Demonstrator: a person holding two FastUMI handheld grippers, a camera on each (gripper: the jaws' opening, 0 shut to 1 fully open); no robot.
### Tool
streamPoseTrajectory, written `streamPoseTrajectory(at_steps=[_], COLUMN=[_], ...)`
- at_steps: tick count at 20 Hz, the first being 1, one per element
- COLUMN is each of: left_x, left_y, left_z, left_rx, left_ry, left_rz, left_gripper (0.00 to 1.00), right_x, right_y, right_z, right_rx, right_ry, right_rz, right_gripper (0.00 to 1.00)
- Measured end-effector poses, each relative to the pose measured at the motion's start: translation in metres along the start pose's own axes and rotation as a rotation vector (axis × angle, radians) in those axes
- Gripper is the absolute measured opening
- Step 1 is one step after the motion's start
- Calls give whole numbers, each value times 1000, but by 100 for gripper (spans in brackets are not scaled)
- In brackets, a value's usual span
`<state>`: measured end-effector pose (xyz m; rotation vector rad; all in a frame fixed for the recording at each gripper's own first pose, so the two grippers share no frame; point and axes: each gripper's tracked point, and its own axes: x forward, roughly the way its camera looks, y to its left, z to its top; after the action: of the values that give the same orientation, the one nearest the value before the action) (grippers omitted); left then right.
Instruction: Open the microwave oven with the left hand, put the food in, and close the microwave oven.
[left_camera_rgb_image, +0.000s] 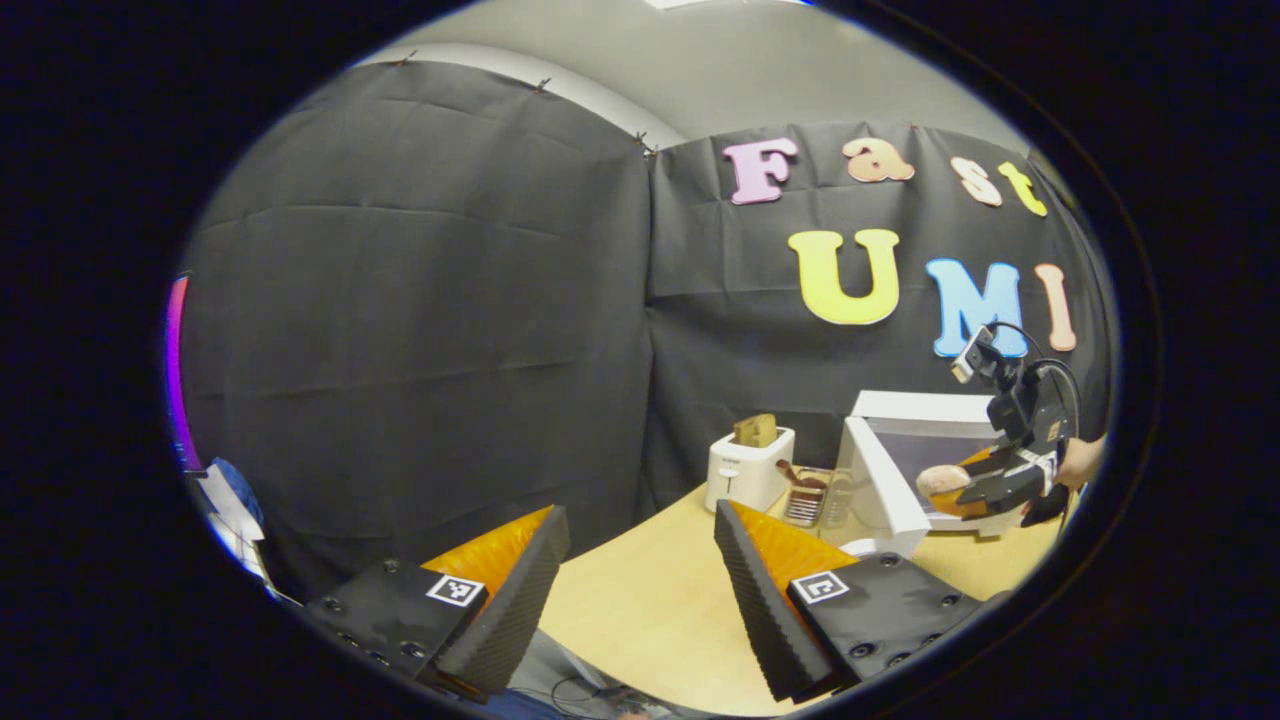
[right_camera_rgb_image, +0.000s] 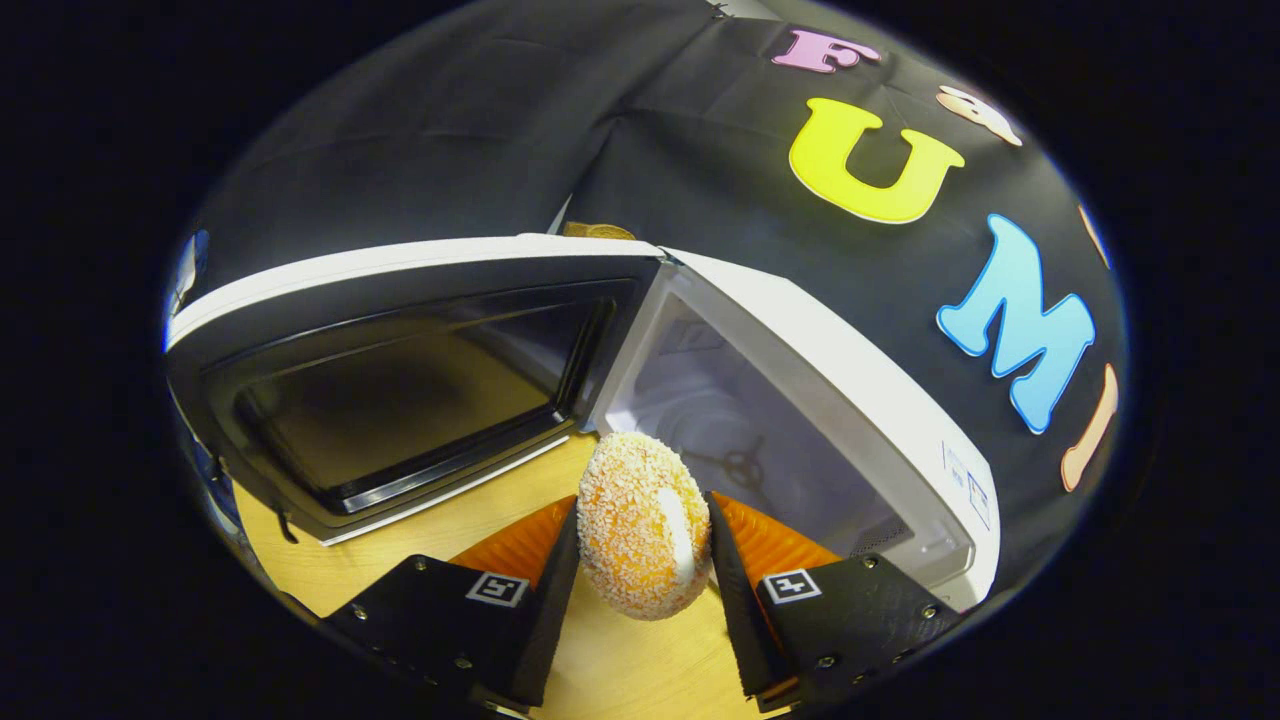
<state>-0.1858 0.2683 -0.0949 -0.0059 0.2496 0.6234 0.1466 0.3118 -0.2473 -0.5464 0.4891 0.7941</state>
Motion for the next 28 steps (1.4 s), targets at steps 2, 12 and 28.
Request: streamPoseTrajectory(at_steps=[2,12,28], left_x=[-2,-12,-4], left_y=[14,61,29], left_z=[2,6,-1], left_rx=[6,27,57], left_ry=[3,23,33], left_rz=[32,164,119], left_gripper=[96,98,94], right_x=[23,109,101], right_y=[-10,-49,-53], right_z=[2,-6,-1], right_rx=[-8,-59,-18], right_ry=[0,7,-44], right_rz=[-34,-141,-185], right_gripper=[70,70,98])
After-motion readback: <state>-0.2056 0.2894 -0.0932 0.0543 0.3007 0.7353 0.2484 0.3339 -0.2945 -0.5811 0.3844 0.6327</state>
